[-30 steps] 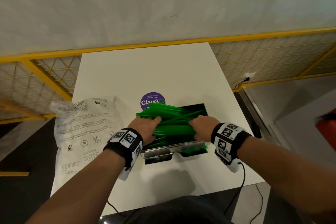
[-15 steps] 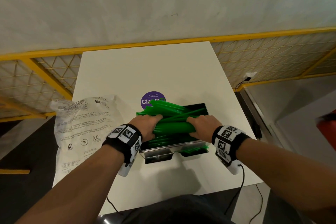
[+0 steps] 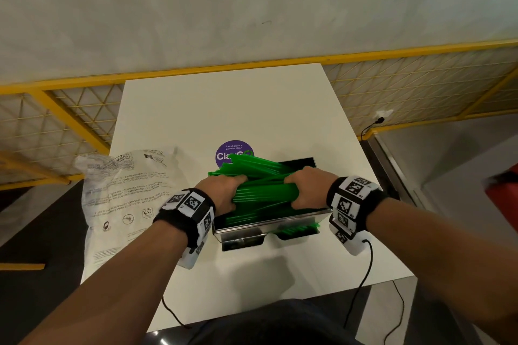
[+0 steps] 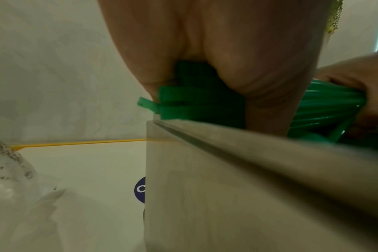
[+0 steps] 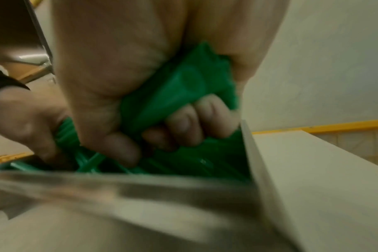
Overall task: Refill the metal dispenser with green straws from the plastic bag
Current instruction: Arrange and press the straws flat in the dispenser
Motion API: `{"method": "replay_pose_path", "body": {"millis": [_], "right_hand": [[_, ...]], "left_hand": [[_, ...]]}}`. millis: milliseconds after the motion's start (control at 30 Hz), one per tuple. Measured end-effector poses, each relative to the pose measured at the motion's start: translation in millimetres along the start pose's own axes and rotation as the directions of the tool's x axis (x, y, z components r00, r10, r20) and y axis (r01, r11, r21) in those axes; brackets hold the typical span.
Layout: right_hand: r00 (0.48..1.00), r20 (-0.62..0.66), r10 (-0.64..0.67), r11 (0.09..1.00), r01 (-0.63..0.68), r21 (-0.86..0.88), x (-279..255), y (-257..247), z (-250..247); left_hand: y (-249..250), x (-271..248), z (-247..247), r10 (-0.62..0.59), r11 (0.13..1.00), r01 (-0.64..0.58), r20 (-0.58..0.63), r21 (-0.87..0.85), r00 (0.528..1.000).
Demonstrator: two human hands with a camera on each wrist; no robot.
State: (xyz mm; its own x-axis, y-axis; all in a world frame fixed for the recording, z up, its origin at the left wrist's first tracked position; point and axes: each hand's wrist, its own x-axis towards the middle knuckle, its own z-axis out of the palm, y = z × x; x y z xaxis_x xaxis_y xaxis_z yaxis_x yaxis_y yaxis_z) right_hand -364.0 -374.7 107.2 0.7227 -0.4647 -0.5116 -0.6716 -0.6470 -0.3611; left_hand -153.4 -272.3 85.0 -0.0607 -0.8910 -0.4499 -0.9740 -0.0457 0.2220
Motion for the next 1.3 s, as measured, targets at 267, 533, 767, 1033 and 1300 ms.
{"method": "replay_pose_path", "body": {"millis": [267,533,767,1033,1300], "right_hand": [[0.999,0.014,0.030,0.985,-0.027,-0.172,-2,-3,3],[1.000,-0.024,0.002,0.964,-0.008,-0.266,0,-7,-12],[1.000,0.008,-0.020,0.979,0.021,-0.200,0,-5,-9],[0.996,0.024,-0.084,0.977,0.087,-0.194,9,-11,24],[0.988,0.145,0.045,0.950,0.003,-0.311,6,6,17]], "left_hand": [[3,-5,6,-0.009,0.999,0.008,-0.026,-0.031,1.000],[2,-11,7,-0.001,0.994,-0.009,-0.094,-0.106,0.996],[-1,-24,1,0.046,0.980,-0.084,-0.207,-0.179,0.977],[-3,-33,28,0.088,0.994,-0.105,-0.294,-0.041,0.952],[-3,-40,34,0.025,0.851,-0.271,-0.481,-0.449,0.876]]}}
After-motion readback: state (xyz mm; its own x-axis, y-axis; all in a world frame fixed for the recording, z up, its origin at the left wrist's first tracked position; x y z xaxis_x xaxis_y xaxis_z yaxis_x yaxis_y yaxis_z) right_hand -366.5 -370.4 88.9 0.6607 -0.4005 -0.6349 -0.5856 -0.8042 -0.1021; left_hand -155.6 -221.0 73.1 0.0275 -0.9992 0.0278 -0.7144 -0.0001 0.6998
